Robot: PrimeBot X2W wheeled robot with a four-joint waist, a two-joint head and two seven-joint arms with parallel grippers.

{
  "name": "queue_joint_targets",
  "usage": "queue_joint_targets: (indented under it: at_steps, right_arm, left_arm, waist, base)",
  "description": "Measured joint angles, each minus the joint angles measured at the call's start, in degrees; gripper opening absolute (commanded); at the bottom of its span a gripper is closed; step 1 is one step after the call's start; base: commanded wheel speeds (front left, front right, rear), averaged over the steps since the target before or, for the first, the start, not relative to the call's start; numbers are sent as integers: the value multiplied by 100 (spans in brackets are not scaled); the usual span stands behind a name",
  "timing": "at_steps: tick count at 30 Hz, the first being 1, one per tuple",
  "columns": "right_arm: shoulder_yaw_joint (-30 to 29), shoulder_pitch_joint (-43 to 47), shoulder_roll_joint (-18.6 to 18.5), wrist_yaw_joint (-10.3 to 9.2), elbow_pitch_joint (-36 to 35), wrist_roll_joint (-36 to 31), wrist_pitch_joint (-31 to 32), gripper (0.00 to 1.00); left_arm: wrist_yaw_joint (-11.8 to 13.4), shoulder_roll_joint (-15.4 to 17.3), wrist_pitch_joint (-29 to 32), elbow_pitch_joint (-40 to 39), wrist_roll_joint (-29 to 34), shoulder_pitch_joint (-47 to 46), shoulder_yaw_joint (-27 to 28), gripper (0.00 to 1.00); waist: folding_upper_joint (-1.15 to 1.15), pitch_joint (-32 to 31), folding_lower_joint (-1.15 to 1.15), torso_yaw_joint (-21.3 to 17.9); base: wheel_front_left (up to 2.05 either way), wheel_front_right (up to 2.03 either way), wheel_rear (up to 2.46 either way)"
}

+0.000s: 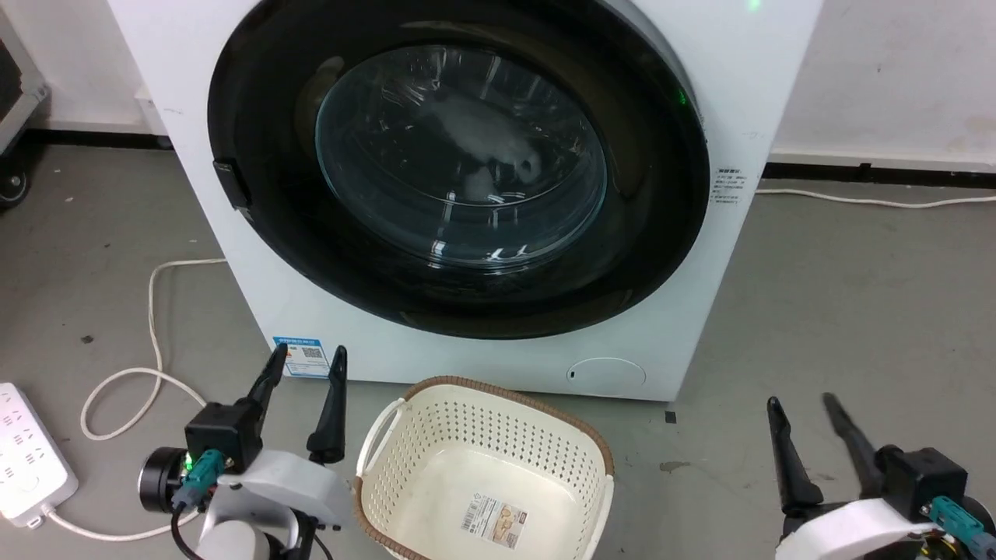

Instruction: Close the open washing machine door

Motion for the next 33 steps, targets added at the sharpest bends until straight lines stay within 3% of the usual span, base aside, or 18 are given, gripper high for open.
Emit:
queue_joint_targets:
  at_steps: [14, 33]
  right_arm:
    - [-48, -1, 0, 0, -70, 102, -42, 100]
    - [-3, -8, 0, 0, 25, 155, -156, 100]
  left_arm:
    - [8, -55, 144, 186, -391, 30, 70, 100]
    - [204, 26, 141, 200, -271, 27, -60, 100]
  waist:
    - [0, -40, 0, 34]
    - [0, -11, 1, 52]
  base:
    - [0, 0, 0]
    - [0, 0, 0]
